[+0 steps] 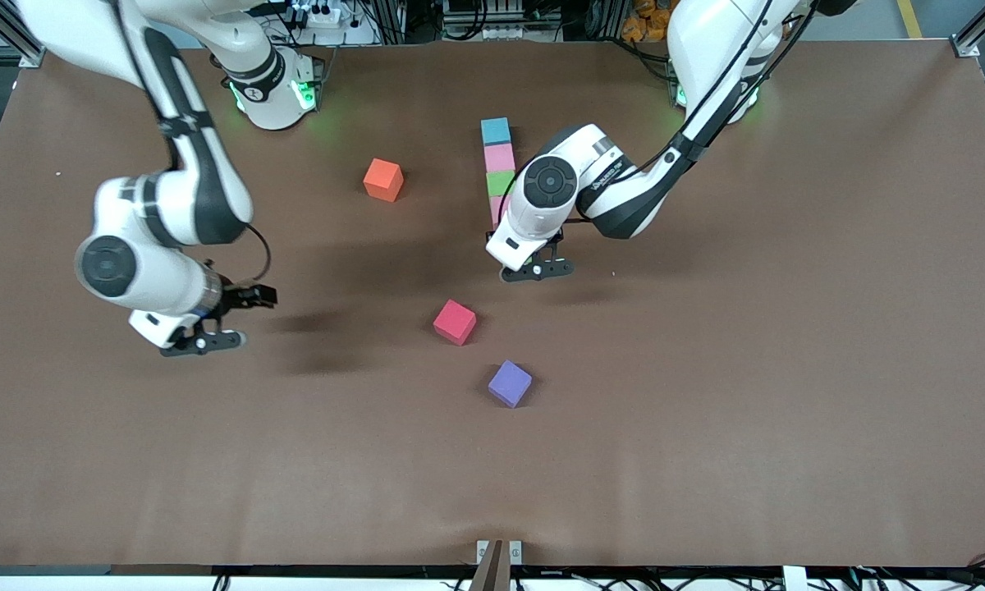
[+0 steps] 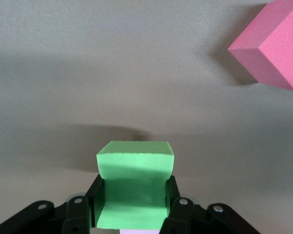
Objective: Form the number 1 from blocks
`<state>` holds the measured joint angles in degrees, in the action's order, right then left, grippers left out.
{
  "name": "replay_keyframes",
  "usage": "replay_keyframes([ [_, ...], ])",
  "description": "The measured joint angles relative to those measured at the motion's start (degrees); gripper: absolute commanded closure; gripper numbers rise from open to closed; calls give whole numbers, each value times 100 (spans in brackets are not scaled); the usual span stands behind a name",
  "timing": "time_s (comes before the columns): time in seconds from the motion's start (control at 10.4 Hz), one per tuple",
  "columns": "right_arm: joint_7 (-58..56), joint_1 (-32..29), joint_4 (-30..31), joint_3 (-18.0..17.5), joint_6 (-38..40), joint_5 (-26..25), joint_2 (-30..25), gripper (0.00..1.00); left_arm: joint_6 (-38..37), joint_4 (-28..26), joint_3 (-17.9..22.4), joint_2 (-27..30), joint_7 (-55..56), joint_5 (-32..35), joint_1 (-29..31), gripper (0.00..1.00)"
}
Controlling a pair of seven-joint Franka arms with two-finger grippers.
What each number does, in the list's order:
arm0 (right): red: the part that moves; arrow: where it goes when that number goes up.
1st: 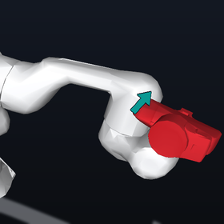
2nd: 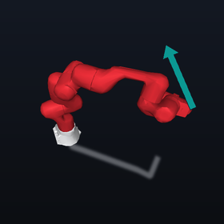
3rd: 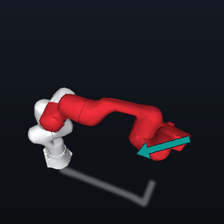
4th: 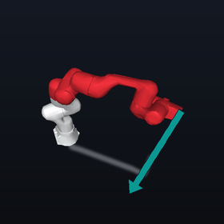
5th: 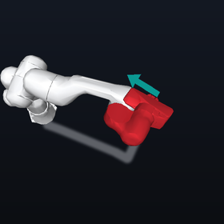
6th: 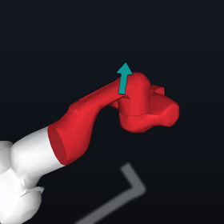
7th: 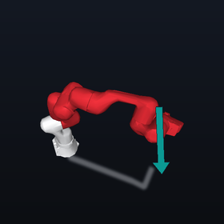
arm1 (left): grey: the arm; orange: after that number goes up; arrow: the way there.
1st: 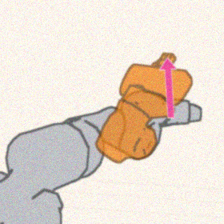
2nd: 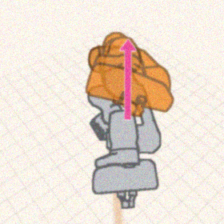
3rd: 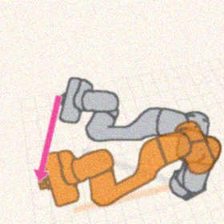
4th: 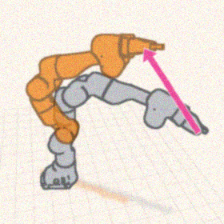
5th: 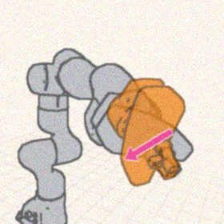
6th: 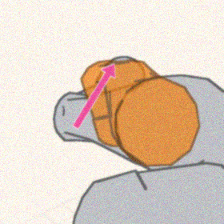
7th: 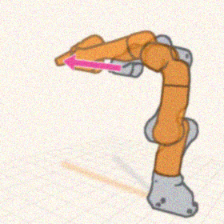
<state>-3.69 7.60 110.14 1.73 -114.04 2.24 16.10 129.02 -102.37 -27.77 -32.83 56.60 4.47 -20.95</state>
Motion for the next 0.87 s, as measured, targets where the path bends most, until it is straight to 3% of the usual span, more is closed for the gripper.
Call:
replay_keyframes([
  [0.19,-117,-594,52,-478,748,-3,-668,0,70,-9,-2,-19,109,86,-57,100],
  [0.48,-208,-687,-65,-583,1165,-7,-1685,0,188,-37,-1,-109,311,392,-152,100],
  [0.87,-253,-720,-1134,-581,1302,-36,-1786,0,304,-76,-1,-237,314,419,-207,100],
])
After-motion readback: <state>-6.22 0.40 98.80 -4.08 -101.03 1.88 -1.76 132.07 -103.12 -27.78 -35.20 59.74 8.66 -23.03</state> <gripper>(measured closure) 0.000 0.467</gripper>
